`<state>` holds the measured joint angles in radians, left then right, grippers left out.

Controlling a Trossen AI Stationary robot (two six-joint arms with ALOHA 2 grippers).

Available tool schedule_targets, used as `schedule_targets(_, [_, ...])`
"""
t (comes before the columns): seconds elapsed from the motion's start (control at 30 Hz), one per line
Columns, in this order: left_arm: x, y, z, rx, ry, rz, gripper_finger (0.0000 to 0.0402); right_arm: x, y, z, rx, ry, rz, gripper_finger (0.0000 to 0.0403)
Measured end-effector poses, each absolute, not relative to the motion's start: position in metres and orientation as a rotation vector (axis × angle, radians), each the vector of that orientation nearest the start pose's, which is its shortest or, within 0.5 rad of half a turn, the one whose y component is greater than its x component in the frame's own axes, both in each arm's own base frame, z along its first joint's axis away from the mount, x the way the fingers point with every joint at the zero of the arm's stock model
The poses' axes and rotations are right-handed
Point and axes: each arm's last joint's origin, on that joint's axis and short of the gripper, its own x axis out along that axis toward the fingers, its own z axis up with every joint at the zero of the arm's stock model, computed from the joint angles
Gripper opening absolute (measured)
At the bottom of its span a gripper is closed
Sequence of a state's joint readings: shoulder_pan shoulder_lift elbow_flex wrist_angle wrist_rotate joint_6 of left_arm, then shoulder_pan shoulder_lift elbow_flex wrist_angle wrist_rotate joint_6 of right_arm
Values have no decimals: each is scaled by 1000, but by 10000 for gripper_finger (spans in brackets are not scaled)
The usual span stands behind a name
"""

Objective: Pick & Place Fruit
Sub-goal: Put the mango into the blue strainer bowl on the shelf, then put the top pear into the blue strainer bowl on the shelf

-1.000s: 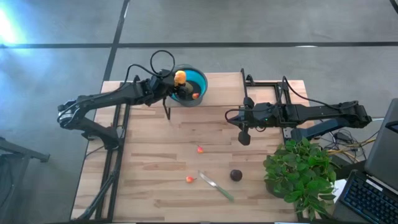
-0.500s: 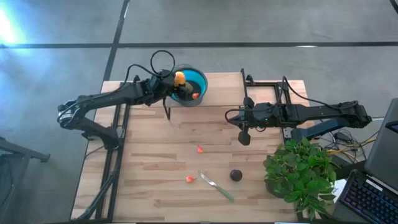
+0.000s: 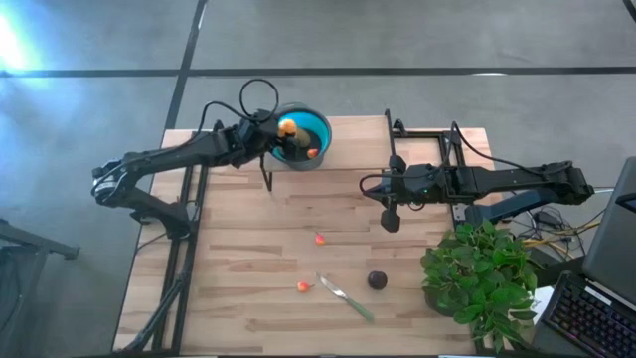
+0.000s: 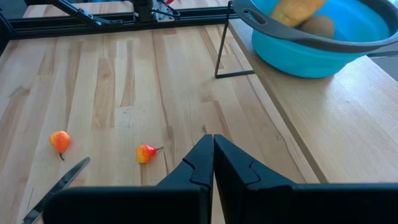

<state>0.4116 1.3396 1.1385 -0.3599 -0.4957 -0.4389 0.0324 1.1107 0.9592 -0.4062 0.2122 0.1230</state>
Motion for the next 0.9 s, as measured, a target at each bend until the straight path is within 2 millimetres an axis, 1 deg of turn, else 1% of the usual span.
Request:
schedule_targets(0.2, [260,130,321,-374,376,1000,298,236,2,312,51,542,-209,8])
schedule_targets(0.27, [260,130,324,-372,371,998,298,236,2,312,51,542,-209,8])
schedule_targets(0.47, [261,131,345,-316,340,976,298,236,2,312,51,542,-208,8])
schedule_targets(0.6, [262,128,360,-308,328,957,298,236,2,312,48,543,-207,8])
schedule_targets(0.77, [259,119,374,-299,383,935,298,236,2,312,49,543,-204,8])
schedule_targets(0.9, [259,107,383,-287,420,899,298,236,2,312,65,542,-201,8])
